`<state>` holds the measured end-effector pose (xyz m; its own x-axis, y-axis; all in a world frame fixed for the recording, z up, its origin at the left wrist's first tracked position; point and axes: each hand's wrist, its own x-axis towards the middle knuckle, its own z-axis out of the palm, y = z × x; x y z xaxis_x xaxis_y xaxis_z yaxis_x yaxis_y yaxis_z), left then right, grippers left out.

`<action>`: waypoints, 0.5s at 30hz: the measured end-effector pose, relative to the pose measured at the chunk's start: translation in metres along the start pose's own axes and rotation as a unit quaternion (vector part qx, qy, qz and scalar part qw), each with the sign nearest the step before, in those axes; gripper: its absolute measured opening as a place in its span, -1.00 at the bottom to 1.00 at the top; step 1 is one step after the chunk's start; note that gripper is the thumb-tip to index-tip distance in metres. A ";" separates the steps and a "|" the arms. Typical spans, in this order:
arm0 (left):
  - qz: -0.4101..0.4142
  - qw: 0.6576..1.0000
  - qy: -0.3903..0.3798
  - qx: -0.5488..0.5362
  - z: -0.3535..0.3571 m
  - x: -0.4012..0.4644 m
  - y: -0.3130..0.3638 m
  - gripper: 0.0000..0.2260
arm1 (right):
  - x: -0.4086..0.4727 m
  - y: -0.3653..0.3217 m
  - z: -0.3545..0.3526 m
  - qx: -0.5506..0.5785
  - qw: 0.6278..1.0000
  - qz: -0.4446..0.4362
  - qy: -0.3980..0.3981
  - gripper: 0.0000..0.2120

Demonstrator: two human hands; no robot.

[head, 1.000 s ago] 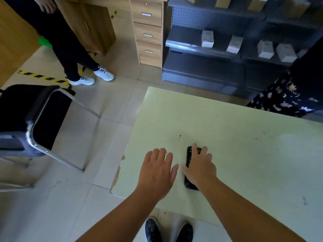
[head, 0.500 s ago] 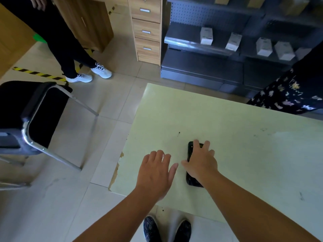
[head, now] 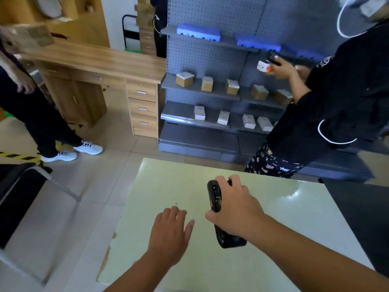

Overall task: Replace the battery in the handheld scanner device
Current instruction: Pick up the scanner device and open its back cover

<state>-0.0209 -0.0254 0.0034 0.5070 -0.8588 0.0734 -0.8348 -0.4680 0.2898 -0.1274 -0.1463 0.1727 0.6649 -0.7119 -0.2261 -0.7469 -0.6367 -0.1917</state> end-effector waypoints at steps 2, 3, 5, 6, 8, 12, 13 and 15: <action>-0.026 0.996 -0.004 -0.086 -0.009 0.000 0.015 -0.48 | -0.011 0.003 -0.010 0.003 1.000 -0.003 0.012 -0.39; -0.070 0.982 -0.016 -0.174 -0.016 0.001 0.024 -0.45 | -0.015 0.004 -0.013 0.005 1.000 -0.006 0.015 -0.39; -0.197 0.866 -0.100 -0.449 -0.031 0.002 0.043 -0.44 | -0.023 0.004 -0.014 0.012 1.000 -0.012 0.016 -0.40; -0.239 0.740 -0.163 -0.608 -0.042 0.001 0.055 -0.43 | -0.026 0.003 -0.012 0.015 1.000 -0.017 0.015 -0.42; -0.237 0.489 -0.228 -0.808 -0.055 -0.004 0.075 -0.39 | -0.031 0.001 -0.006 0.019 0.999 -0.024 0.013 -0.45; -0.276 0.383 -0.246 -0.846 -0.073 -0.013 0.102 -0.40 | -0.035 0.009 0.008 0.007 0.998 -0.059 -0.021 -0.33; -0.277 0.388 -0.242 -0.845 -0.072 -0.015 0.103 -0.42 | -0.035 0.016 0.007 0.014 0.996 -0.079 -0.035 -0.28; -0.261 0.379 -0.227 -0.858 -0.069 -0.017 0.102 -0.42 | -0.032 0.035 -0.004 0.060 0.989 -0.124 -0.062 -0.31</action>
<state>-0.0996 -0.0445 0.0970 0.0936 -0.8723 -0.4800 0.9207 -0.1076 0.3751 -0.1751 -0.1468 0.1767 0.8272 -0.4916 -0.2722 -0.5615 -0.7421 -0.3662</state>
